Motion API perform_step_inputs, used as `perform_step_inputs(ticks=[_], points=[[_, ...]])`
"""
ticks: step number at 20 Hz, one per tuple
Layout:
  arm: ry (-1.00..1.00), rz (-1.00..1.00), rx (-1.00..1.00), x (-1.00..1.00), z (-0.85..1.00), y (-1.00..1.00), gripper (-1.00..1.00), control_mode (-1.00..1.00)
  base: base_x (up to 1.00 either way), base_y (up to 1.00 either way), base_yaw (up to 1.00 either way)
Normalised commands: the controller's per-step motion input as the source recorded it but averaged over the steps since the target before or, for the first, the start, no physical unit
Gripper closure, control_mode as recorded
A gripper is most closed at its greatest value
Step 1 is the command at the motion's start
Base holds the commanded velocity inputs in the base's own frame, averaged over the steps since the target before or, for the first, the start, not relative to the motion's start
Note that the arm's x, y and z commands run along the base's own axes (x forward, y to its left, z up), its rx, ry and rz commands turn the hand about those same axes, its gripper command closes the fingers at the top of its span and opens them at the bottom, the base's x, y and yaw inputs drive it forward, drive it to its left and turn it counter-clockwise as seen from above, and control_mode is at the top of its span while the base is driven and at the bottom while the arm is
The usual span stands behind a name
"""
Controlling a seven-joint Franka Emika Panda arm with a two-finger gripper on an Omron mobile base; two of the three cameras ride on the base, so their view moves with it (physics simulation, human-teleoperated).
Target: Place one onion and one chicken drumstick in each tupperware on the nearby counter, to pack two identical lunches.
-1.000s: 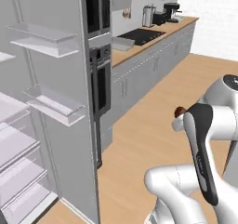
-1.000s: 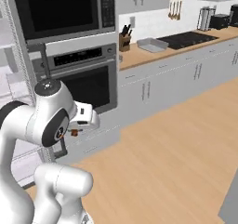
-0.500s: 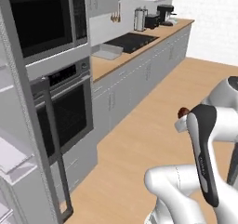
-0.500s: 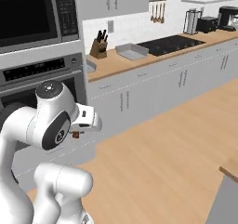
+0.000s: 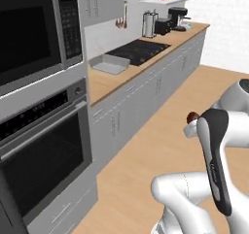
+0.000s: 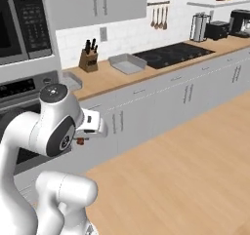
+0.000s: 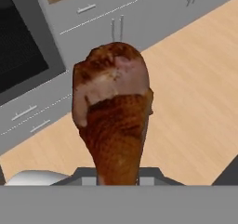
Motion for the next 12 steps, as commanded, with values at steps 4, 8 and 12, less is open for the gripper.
perform_step_inputs(ticks=[4,8,12], points=[[0.00,0.00,0.00,0.00,0.00,0.00,1.00,1.00,1.00,0.00,0.06],[0.00,0.00,0.00,0.00,0.00,0.00,1.00,1.00,1.00,0.00,0.18],[0.00,0.00,0.00,0.00,0.00,0.00,1.00,1.00,1.00,-0.05,0.51]])
